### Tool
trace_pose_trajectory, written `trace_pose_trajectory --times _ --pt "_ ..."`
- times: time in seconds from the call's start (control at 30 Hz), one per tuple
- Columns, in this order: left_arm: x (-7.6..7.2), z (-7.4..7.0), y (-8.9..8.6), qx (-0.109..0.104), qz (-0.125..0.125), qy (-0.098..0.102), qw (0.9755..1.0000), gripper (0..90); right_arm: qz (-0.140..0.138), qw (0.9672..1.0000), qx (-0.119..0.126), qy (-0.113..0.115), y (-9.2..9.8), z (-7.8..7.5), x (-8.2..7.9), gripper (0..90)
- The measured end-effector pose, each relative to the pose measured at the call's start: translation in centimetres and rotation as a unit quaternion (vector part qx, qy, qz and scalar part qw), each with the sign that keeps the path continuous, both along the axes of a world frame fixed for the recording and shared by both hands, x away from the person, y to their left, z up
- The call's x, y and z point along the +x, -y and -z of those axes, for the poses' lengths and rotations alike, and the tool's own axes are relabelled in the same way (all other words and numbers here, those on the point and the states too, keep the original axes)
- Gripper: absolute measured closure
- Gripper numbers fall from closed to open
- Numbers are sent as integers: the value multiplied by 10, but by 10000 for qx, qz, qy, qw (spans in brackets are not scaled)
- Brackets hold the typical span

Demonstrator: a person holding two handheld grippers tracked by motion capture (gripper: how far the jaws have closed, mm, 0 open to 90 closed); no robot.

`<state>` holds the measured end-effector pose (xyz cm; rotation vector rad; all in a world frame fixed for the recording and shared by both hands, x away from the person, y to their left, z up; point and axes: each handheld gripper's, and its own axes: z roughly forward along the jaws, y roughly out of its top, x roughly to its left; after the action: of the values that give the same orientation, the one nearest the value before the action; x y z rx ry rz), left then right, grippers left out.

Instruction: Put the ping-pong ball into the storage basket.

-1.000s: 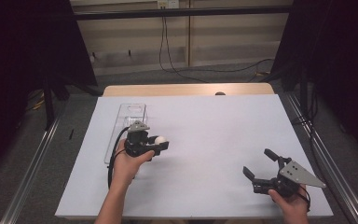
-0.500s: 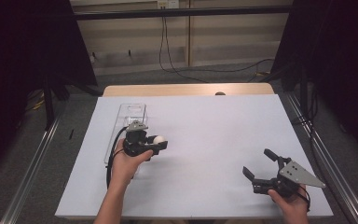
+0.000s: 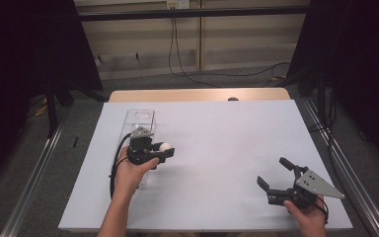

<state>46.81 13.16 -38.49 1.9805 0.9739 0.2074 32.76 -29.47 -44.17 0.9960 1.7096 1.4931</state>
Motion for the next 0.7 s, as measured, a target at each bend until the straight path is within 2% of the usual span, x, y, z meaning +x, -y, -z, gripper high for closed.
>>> trace_pose_trajectory --times 0.17,0.23,0.33,0.47,0.5,0.6,0.7 --pt "1 -1 -2 -33 -7 0 10000 512 14 10000 -22 -7 0 0 0 18" --pt "1 -2 -4 26 -49 10 10000 512 -4 10000 -10 -35 1 0 0 18" --pt "2 -2 -5 -34 -60 3 10000 512 6 10000 -16 -7 0 0 0 18" --pt "2 -2 -6 14 -70 -12 10000 512 20 10000 -19 -9 1 0 0 19" --pt "2 -2 -5 -58 -128 -17 9999 512 14 10000 -19 -14 1 0 0 19" --pt "2 -2 -7 -89 -79 -27 9999 512 -3 10000 -19 -17 1 0 0 19" --pt "2 -2 -7 -128 -150 -35 9998 512 -3 10000 -22 -18 1 0 0 19"
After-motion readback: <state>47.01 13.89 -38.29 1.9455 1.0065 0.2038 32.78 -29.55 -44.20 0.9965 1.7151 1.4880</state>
